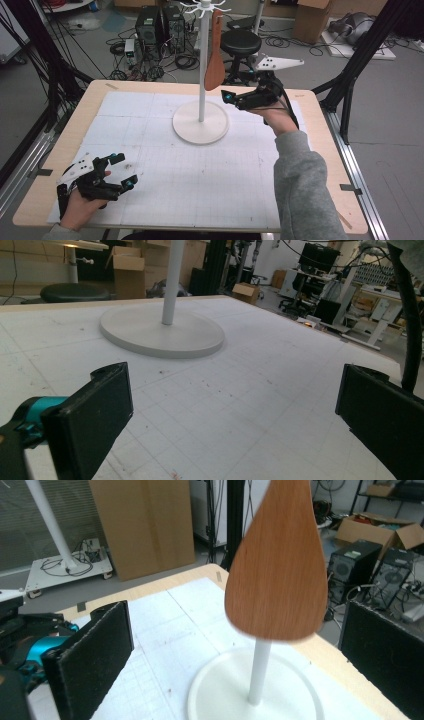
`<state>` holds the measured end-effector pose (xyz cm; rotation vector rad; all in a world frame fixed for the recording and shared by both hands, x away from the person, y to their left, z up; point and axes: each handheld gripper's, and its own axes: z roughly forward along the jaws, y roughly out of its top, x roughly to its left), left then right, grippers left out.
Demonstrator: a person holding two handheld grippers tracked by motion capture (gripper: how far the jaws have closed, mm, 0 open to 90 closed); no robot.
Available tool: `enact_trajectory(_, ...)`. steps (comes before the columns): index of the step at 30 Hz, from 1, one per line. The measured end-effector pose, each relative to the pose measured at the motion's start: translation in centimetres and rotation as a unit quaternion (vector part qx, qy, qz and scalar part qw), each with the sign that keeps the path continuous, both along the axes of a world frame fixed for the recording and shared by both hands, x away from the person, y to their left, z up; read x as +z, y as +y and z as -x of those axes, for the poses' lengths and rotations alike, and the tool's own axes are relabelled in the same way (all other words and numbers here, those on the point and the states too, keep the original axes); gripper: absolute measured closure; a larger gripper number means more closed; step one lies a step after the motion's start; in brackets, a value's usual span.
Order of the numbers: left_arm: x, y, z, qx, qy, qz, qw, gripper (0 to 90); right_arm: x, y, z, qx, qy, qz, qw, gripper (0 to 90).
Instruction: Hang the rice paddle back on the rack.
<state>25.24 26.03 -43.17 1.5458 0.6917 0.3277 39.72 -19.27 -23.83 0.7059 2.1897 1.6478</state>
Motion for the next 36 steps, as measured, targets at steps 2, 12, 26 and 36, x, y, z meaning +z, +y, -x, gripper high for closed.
enact_trajectory(2, 0.0, -0.2, -0.2, -0.002, -0.003, -0.002, 1.0, 2.3, -0.7, -0.6, 0.5, -0.003, -0.001, -0.004, 1.0, 0.0)
enact_trajectory(12, 0.0, -0.2, -0.2, -0.007, 0.001, -0.008, 0.9999, 2.3, -2.9, -2.7, 2.1, -0.015, 0.007, -0.005, 0.9998, 0.0)
enact_trajectory(26, 0.0, -0.6, 0.2, -0.01, 0.004, -0.026, 0.9996, 2.3, -6.0, -4.8, 4.6, -0.02, 0.024, 0.017, 0.9994, 0.0)
enact_trajectory(36, -0.1, -0.9, -0.2, -0.009, 0.004, -0.022, 0.9997, 2.3, -7.5, -5.9, 6.2, -0.012, 0.027, 0.025, 0.9993, 0.0)
